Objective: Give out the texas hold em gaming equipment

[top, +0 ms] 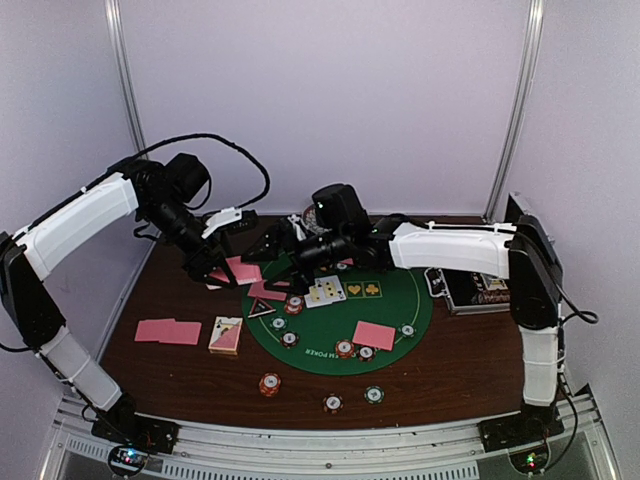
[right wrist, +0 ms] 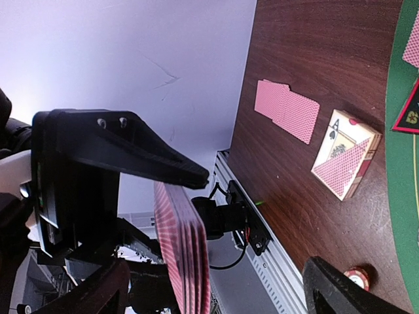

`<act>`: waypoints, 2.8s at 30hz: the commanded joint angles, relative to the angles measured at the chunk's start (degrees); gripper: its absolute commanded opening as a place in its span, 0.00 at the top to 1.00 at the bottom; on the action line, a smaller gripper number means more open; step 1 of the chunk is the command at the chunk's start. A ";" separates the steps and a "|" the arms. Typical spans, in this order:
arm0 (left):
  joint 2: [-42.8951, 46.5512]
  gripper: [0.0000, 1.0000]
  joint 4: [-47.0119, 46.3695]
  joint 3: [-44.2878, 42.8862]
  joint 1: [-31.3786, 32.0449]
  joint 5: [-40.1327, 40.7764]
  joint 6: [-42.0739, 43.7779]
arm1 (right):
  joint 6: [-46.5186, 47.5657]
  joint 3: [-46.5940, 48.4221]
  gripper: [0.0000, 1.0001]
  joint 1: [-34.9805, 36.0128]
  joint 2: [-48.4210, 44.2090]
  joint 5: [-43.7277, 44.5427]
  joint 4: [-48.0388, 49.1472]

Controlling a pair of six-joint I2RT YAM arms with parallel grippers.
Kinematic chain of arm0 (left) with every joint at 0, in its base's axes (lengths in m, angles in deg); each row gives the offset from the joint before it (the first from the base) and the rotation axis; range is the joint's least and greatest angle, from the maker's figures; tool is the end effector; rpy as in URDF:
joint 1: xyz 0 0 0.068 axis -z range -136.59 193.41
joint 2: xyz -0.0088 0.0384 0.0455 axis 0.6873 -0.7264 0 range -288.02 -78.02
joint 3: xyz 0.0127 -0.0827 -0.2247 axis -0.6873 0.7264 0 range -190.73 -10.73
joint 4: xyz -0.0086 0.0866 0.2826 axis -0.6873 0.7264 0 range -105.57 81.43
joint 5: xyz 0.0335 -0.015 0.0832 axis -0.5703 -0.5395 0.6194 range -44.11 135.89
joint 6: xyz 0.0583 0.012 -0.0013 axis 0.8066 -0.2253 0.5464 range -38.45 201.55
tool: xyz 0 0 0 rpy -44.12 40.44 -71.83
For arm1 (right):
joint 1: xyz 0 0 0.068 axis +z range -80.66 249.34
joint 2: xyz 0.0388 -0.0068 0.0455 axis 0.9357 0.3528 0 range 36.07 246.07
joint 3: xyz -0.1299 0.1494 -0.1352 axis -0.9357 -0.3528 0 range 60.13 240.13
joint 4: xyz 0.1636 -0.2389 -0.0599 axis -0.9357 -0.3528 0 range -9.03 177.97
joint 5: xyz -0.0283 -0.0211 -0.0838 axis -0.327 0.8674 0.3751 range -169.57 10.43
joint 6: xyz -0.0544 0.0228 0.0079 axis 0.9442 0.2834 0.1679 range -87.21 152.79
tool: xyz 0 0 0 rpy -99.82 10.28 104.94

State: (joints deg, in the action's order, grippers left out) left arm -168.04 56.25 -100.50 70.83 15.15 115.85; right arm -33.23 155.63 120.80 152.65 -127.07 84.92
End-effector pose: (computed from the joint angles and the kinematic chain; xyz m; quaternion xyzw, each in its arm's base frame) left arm 0.2879 -0.1744 0.2959 0.5240 0.7964 -0.2523 0.1658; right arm 0.2872 0.4120 0.2313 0.1198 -0.7898 -0.6008 0.0307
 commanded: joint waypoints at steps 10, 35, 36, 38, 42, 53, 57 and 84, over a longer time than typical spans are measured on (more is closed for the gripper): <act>0.22 1.00 -1.41 -1.20 -0.44 -2.03 -0.21 | -8.56 7.63 0.10 1.10 8.35 -4.05 9.57; 1.34 1.00 -1.18 -1.10 -0.44 -1.87 -0.12 | 0.52 0.38 0.47 -2.63 1.94 -5.53 -1.42; 1.34 1.00 -1.23 -1.05 -0.44 -1.88 -0.12 | 0.68 0.38 0.48 -2.74 1.76 -5.55 -1.66; 1.29 1.00 -1.16 -0.94 -0.44 -2.02 -0.09 | 0.58 0.40 0.43 -2.58 1.31 -5.62 -0.36; 0.93 1.00 -1.14 -1.09 -0.45 -2.33 -0.13 | 0.05 2.79 0.34 -1.67 1.58 -6.28 1.38; 0.74 1.00 -0.86 -1.19 -0.44 -2.48 -0.11 | -4.67 4.46 0.26 0.57 5.81 -8.48 9.84; 0.81 1.00 -0.74 -1.19 -0.44 -2.40 -0.03 | -3.97 6.86 0.26 1.01 7.83 -8.90 8.17; 1.47 1.00 -0.71 -0.32 -0.44 -2.48 0.06 | 4.42 3.53 0.57 -3.11 -0.50 -7.48 -1.84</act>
State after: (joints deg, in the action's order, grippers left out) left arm -168.02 56.29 -100.48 70.83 14.38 115.74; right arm -28.55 159.78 118.29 155.92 -134.83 82.37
